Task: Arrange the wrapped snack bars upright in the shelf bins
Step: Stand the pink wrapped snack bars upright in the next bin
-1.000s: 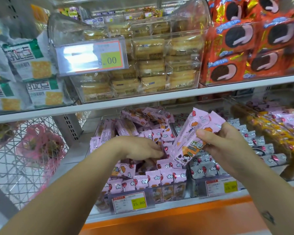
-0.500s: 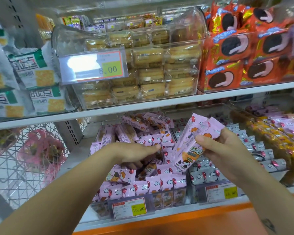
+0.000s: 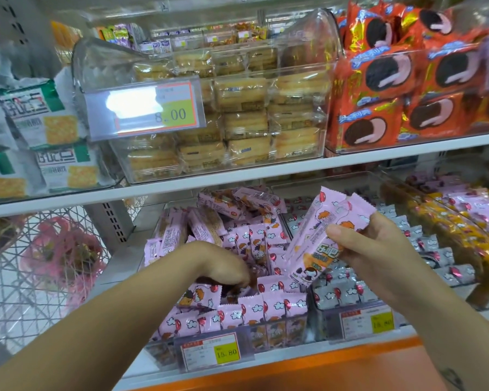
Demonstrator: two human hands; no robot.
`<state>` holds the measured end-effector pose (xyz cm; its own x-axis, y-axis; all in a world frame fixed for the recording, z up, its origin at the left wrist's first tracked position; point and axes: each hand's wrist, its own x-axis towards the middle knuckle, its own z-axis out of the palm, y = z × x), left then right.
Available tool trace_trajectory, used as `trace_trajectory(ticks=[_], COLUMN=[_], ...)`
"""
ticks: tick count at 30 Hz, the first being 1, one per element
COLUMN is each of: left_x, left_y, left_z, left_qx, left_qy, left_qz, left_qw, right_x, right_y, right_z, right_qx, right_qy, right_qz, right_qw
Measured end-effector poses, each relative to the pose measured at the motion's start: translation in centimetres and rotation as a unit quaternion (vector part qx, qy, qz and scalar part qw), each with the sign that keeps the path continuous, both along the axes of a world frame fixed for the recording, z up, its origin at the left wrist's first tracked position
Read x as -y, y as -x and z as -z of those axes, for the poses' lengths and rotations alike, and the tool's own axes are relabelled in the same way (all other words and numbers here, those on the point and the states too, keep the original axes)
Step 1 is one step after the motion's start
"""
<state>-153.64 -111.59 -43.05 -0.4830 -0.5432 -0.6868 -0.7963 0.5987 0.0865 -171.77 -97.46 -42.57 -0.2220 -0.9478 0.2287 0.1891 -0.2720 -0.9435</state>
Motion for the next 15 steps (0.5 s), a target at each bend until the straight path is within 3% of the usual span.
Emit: trace_trajectory(ticks=[5,15], left_x=[-0.7,-0.8], left_y=[0.4,-3.8], left_z=[-0.3,-1.4], left_qx=[0.039,-0.231], left_qy=[0.024,0.074], left_qz=[0.069,0.030], left_qw=[0.997,0.970], right_x=[-0.2,-0.3], right_y=[0.1,0.2], right_z=[-0.1,-0.3], right_qx=[0.000,0.020], right_qy=[0.003,0.008], right_qz=[-0.006,-0.001], right_qw=[1.000,1.000])
